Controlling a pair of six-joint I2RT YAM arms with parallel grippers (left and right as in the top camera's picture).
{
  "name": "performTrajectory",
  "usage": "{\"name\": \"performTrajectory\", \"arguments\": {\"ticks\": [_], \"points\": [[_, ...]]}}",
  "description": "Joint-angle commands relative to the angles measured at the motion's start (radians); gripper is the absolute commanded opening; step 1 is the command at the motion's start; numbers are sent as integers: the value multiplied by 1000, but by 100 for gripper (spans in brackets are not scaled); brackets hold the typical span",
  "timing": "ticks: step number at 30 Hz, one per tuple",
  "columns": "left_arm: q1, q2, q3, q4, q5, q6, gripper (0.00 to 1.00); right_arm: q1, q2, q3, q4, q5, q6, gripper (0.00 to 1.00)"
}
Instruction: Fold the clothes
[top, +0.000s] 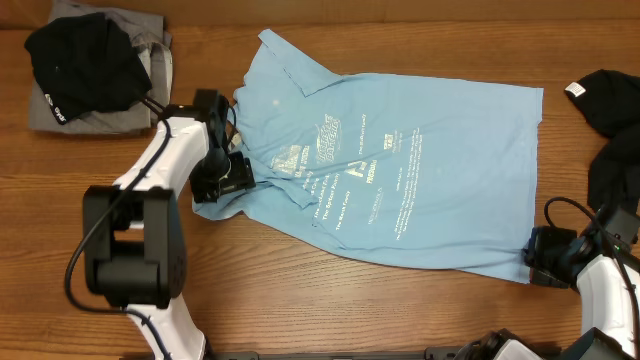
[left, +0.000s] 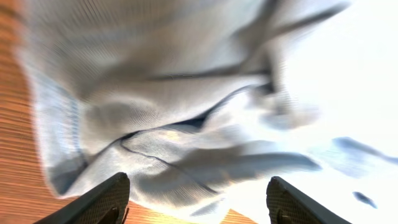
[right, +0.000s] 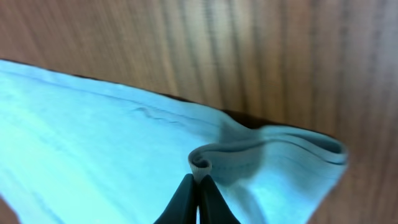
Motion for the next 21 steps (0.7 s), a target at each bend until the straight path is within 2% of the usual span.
{"name": "performTrajectory", "arguments": {"ticks": [1,8,11,14,16,21], "points": [[-1,-78,42,16,32,21,76,-2,1,28,26,-32,5,4],[-50,-63,42,50,209,28,78,-2,1,28,104,-85,9,4],[-111,-62,42,60,206,-3,79,-2,1,28,171,-166,9,4],[-198,-62,41,77,206,-114,82,-2,1,28,236,-172,9,4],[-241,-61,41,102,198,-146,84,-2,1,28,249,-171,8,4],[-302,-36,41,127,60,-230,86,-2,1,28,235,-134,3,4]]}}
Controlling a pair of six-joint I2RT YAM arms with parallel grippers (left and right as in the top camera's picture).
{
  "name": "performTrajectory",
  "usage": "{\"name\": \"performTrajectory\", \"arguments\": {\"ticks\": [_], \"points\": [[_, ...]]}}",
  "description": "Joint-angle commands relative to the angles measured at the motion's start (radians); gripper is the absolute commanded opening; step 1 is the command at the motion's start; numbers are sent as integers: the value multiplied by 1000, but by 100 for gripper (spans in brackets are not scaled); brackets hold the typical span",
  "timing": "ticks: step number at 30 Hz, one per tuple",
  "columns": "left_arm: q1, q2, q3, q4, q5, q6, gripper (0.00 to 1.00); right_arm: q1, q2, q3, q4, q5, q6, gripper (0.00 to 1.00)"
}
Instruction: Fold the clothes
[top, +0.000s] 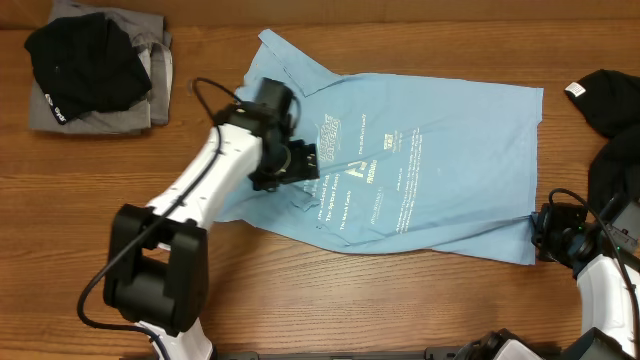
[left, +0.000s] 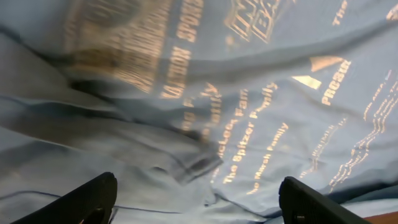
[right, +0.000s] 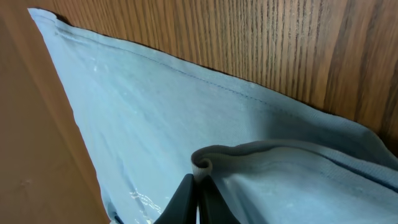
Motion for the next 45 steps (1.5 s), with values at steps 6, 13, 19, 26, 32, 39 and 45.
{"name": "performTrajectory", "arguments": {"ticks": [6,13,19,26,32,39,45], "points": [[-6,67,10,-38,-101,-133,85,-2,1,26,-39,24,-9,4],[9,90,10,-51,-109,-205,85,-2,1,26,-59,50,-34,4],[9,126,10,-6,-112,-215,85,-2,1,26,-69,52,-53,4],[15,146,11,7,-156,-218,63,-2,1,26,-80,58,-53,4],[46,146,11,27,-161,-195,30,-2,1,26,-74,85,-52,4],[80,146,11,40,-157,-177,4,-2,1,26,-74,104,-52,4],[96,146,12,56,-157,-174,4,-2,1,26,-68,106,-52,4]]}}
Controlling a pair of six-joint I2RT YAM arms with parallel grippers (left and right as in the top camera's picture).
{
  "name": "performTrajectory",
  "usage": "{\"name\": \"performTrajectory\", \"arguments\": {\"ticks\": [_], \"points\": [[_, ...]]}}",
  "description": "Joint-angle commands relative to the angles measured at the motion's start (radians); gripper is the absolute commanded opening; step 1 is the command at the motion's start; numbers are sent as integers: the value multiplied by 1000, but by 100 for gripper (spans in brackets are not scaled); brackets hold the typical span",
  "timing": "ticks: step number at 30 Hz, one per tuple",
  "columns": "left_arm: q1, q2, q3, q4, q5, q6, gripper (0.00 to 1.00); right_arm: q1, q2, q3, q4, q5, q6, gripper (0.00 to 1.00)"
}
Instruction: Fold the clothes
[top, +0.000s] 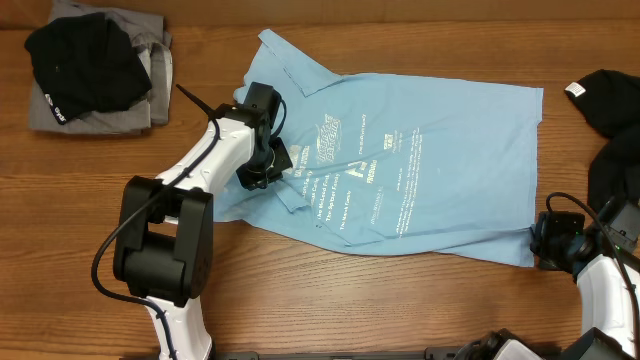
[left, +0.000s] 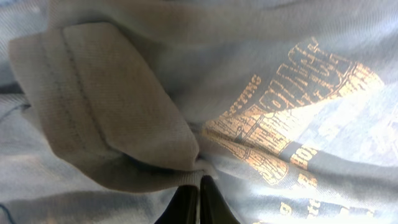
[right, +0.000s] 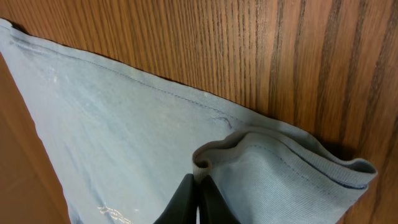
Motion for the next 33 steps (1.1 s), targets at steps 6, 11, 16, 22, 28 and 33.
{"name": "performTrajectory", "arguments": {"ticks": [6,11,16,22,28,33], "points": [[8,11,84,-16,-17,55,4,-2,1,68,0,15,-6,4],[11,11,176,-27,-18,58,4,-2,1,144,-30,16,-7,5],[13,11,195,5,-48,57,4,-2,1,149,-30,40,-6,6],[13,12,195,56,-71,57,4,-2,1,147,-34,45,-10,5],[13,12,195,121,-95,57,4,-1,27,147,-33,82,-10,4],[13,12,195,167,-123,58,4,2,80,147,-23,81,-10,4]]}}
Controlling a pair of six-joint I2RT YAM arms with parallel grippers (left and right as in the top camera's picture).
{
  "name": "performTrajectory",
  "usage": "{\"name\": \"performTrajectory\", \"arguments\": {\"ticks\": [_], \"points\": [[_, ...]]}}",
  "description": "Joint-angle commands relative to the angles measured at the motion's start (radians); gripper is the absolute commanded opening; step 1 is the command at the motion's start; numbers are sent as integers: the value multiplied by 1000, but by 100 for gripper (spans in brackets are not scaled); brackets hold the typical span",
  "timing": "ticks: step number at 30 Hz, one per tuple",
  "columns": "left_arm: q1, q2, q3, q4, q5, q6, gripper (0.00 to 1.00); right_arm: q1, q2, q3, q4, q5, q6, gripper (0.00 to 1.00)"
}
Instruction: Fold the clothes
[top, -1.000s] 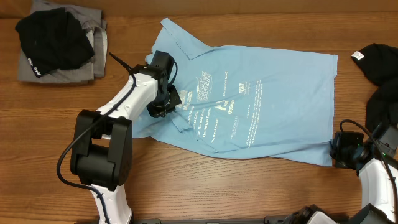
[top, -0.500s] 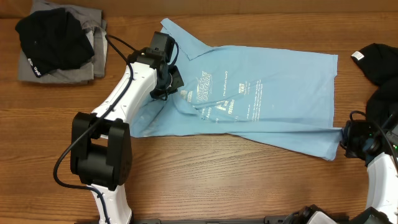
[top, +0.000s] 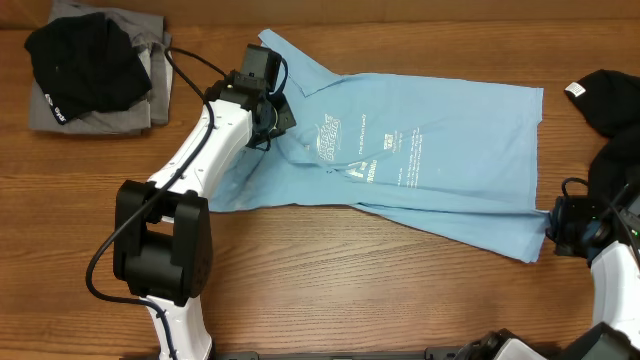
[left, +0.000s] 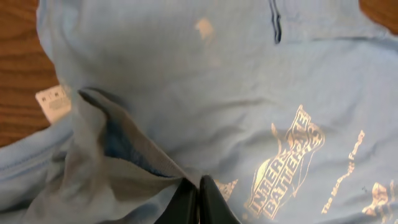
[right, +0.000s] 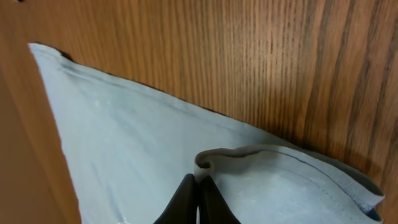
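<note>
A light blue T-shirt (top: 420, 160) with gold print lies spread across the middle of the table. My left gripper (top: 272, 122) is shut on a fold of its fabric (left: 124, 155) near the collar end, the cloth lifted in a ridge. At the right edge my right gripper (top: 556, 226) is shut on the shirt's lower hem corner (right: 249, 158), which curls up over the fingers (right: 186, 196). The hem corner (top: 535, 245) is stretched toward the right gripper.
A black garment on folded grey clothes (top: 90, 65) sits at the back left. More black clothing (top: 610, 120) lies at the right edge. Bare wood (top: 350, 290) runs along the front.
My left gripper has moved back toward the collar with the pinched fabric; the folded sleeve bunch near the print is gone and the left part lies flatter. The right gripper shifted slightly right, still gripping.
The left gripper was open at the shirt's left sleeve, then open over the print, then shut on a bunched fold beside the print, and now holds it near the collar. The right gripper stayed shut on the hem corner throughout, drawing the lower edge rightward.
</note>
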Motion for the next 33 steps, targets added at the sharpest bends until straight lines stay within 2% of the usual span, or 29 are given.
{"name": "performTrajectory", "arguments": {"ticks": [1,8,14,20,21,22,23,24,26,28,30,32,33], "points": [[11,9,19,33,-41,16,4,6,42,17,21,25,-3,4],[10,10,19,133,-42,16,4,126,117,17,136,27,-3,4],[10,17,18,188,-46,26,6,266,127,19,222,167,-3,4],[10,30,18,217,-123,46,10,288,127,18,227,267,-3,4],[10,33,17,223,-124,49,14,287,127,18,226,277,-4,5],[10,34,17,228,-124,55,22,286,127,18,226,288,-5,8],[10,37,17,230,-125,55,31,286,127,18,224,296,-8,12],[10,38,17,234,-124,62,44,286,127,19,221,311,-11,14],[10,40,17,234,-128,87,62,286,127,19,221,335,-39,17],[10,40,17,231,-137,124,73,286,127,24,216,368,-80,23],[10,40,17,224,-151,167,80,286,127,43,184,415,-122,31],[10,40,18,205,-173,181,82,284,127,80,128,455,-173,55],[11,39,20,189,-172,181,82,282,127,104,98,462,-200,60]]}}
